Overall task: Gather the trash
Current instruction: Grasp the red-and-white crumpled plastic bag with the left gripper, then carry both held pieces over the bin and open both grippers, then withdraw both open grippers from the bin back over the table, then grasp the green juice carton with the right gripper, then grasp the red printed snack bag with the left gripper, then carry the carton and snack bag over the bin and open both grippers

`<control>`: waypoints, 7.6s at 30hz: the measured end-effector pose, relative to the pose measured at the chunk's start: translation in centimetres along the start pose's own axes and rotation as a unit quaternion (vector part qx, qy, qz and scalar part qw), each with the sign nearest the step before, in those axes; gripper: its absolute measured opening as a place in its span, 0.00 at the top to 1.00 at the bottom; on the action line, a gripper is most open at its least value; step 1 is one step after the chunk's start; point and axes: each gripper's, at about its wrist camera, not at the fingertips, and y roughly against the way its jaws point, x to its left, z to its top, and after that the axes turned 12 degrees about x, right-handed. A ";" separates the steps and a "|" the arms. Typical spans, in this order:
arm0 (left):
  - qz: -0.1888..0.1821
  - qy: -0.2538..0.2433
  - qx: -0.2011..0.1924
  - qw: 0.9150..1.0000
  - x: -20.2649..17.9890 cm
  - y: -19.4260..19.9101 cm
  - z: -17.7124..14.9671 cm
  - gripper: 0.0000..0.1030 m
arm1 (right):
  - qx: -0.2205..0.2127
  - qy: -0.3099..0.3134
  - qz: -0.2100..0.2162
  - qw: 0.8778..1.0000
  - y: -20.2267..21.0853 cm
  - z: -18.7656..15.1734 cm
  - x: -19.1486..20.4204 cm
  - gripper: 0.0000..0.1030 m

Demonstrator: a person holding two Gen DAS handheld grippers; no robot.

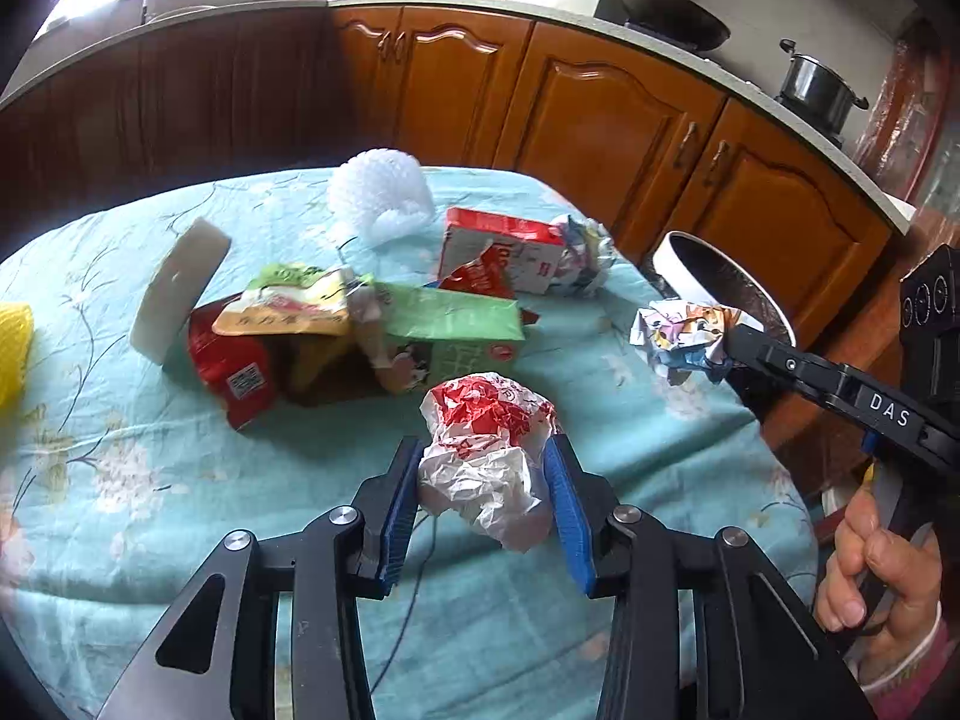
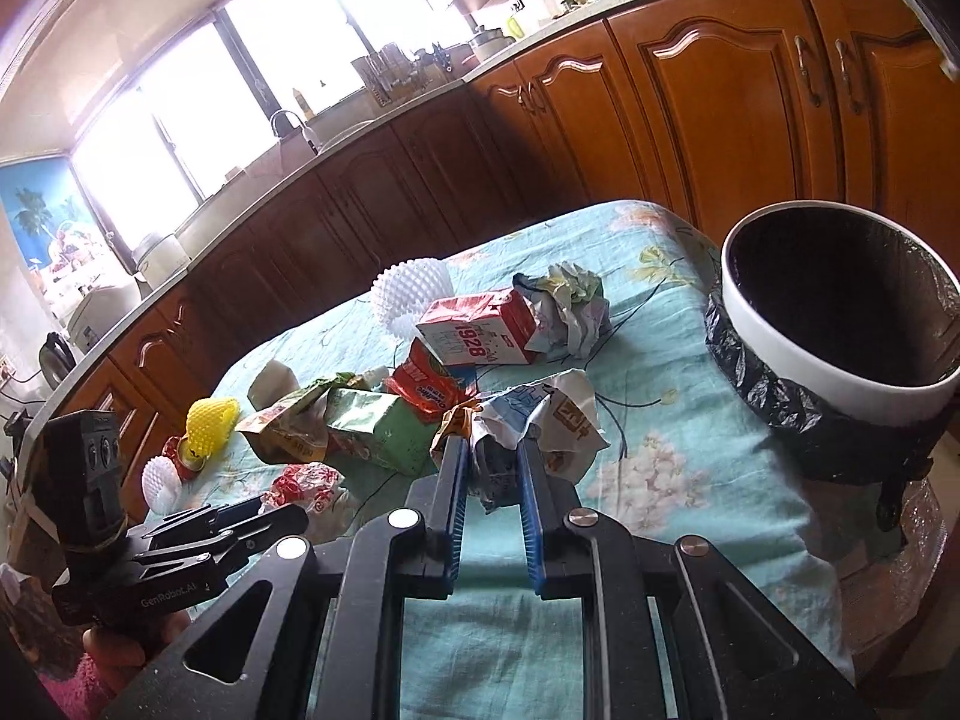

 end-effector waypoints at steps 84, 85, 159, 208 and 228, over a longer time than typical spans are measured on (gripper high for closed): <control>-0.014 0.001 0.012 1.000 -2.5 -3.7 3.6 0.30 | 0.001 -0.045 0.008 0.999 1.5 0.7 -5.7 0.28; -0.010 0.011 0.012 1.000 -1.7 -3.2 3.0 0.30 | 0.005 -0.039 0.012 0.999 1.1 0.4 -5.0 0.28; -0.027 -0.032 -0.014 0.999 1.1 1.4 1.5 0.94 | 0.033 0.067 0.034 0.997 -2.0 -0.3 1.8 0.69; -0.127 -0.155 0.081 0.976 -18.0 -17.4 17.4 0.93 | -0.017 -0.069 -0.140 0.988 6.6 5.0 -16.8 0.69; -0.125 -0.135 0.106 0.977 -19.0 -21.5 20.0 0.47 | -0.002 -0.107 -0.125 0.986 5.7 7.0 -20.7 0.58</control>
